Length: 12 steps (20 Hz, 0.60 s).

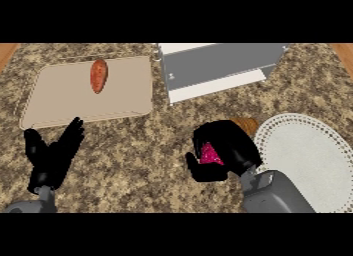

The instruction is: Pick the cupcake from the placemat and place it in the tiered shelf

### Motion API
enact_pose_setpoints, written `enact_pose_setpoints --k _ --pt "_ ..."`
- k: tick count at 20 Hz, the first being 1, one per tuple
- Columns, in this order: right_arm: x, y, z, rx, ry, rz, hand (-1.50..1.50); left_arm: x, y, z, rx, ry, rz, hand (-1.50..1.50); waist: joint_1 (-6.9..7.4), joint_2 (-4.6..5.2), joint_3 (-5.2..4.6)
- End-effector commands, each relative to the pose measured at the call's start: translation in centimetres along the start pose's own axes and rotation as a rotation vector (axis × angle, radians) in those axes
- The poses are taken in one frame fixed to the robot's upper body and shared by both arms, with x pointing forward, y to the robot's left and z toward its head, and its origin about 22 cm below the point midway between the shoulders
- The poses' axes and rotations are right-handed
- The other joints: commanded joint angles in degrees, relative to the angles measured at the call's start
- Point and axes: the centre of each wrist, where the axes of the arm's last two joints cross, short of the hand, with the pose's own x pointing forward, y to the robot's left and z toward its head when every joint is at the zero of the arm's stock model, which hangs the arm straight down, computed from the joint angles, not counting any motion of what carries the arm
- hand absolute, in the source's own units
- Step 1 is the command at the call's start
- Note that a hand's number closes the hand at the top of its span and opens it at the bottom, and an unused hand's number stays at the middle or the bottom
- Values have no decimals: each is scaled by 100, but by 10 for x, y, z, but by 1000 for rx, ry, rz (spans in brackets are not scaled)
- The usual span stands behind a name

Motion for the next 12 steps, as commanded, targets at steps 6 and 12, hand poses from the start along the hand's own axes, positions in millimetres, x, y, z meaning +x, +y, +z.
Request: enact_pose_setpoints --k 6,12 --pt "96 -88 54 -326 -157 -30 150 -9 20 -2 11 57 16 0 -143 11 -31" --pt "135 -146 70 -417 -92 -58 150 -12 8 -1 14 57 5 0 -69 21 -31"
